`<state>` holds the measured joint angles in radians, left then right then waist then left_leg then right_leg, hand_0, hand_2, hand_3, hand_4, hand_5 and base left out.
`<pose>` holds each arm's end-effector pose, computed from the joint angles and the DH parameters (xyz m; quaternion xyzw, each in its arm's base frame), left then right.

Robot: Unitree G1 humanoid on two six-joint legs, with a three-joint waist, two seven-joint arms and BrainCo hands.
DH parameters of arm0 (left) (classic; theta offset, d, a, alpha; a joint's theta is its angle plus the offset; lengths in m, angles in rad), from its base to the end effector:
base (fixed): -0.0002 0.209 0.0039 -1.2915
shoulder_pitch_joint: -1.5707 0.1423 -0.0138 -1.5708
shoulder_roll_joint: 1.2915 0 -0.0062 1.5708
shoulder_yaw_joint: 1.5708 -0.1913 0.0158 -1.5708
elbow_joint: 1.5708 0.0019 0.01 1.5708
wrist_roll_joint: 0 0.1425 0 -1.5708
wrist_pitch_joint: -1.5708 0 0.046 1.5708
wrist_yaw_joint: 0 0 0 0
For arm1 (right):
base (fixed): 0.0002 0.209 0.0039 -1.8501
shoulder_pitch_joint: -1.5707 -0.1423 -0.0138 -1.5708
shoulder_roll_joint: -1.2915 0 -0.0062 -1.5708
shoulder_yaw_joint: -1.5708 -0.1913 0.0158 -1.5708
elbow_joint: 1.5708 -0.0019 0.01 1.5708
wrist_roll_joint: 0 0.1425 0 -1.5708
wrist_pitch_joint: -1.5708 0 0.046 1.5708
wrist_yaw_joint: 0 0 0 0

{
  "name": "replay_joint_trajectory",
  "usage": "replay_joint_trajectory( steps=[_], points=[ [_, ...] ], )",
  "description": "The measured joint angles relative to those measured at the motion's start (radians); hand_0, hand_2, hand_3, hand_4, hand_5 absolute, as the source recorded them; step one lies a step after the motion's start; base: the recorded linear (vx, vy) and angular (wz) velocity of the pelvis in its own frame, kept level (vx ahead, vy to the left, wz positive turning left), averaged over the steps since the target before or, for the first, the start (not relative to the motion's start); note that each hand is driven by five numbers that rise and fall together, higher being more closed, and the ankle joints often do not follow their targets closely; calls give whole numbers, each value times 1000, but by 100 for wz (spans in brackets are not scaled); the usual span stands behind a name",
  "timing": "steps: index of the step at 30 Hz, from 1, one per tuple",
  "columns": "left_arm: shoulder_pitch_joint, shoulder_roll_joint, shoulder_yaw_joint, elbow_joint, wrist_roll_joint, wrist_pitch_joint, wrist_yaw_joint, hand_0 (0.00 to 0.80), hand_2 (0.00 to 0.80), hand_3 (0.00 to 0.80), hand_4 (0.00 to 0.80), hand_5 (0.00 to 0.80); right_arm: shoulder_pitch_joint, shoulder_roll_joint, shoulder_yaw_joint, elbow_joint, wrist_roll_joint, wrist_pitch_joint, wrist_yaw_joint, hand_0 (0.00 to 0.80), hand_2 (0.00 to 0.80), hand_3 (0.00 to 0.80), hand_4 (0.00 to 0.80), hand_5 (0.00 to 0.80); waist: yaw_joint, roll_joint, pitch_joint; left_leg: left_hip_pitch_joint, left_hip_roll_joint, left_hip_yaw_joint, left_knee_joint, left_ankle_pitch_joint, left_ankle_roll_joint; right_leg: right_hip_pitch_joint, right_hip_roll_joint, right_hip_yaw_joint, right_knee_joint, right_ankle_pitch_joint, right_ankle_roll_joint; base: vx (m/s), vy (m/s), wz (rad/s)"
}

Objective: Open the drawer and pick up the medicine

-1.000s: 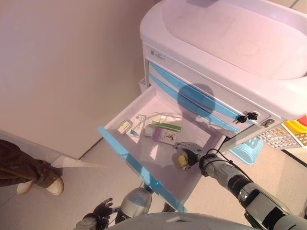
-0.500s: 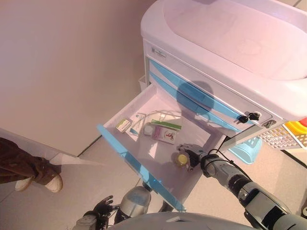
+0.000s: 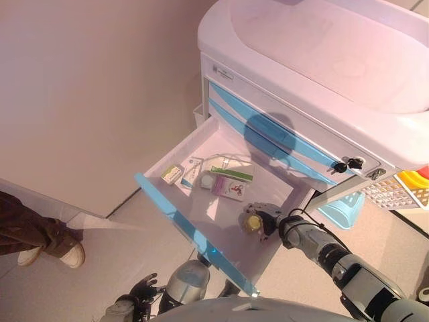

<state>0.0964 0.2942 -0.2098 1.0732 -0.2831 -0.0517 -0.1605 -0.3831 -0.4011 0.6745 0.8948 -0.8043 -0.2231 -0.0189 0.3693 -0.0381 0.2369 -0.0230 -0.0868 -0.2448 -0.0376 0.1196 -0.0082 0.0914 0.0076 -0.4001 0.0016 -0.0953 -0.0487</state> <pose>0.0647 0.2358 -0.1209 0.0131 0.5339 -0.0022 0.8454 0.2301 -0.1823 -0.0480 -0.6401 0.1094 0.3570 0.6714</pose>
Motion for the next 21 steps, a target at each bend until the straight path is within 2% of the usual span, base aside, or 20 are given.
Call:
replay_joint_trajectory(
  steps=[7,8,9,10,21],
  points=[
    [0,0,0,0,2,0,0,0,0,0,0,0,0,7,0,-3,2,-11,-3,0,0,0,0,0,1,0,0,0,0,0,0,0,0,0,0,0,0,0,0,0,0,0],
    [0,0,0,0,2,0,0,0,0,0,0,0,0,10,0,-3,2,-11,-3,173,173,173,173,173,1,0,0,0,0,0,0,0,0,0,0,0,0,0,0,0,0,0],
    [0,0,0,0,3,0,0,0,0,0,0,0,0,12,0,-4,3,-11,-3,562,562,562,562,562,2,1,0,0,0,0,0,0,0,0,0,0,0,0,0,0,0,0],
    [0,0,0,0,3,0,0,0,0,0,0,0,0,14,0,-4,3,-11,-3,800,800,800,800,800,3,1,0,0,0,0,0,0,0,0,0,0,0,0,0,0,0,0],
    [0,0,0,-1,4,0,-1,0,0,0,0,0,0,18,0,-16,8,-20,0,800,800,800,800,800,12,1,1,3,0,0,0,-2,-3,2,0,0,0,0,0,0,0,0]
  ],
)
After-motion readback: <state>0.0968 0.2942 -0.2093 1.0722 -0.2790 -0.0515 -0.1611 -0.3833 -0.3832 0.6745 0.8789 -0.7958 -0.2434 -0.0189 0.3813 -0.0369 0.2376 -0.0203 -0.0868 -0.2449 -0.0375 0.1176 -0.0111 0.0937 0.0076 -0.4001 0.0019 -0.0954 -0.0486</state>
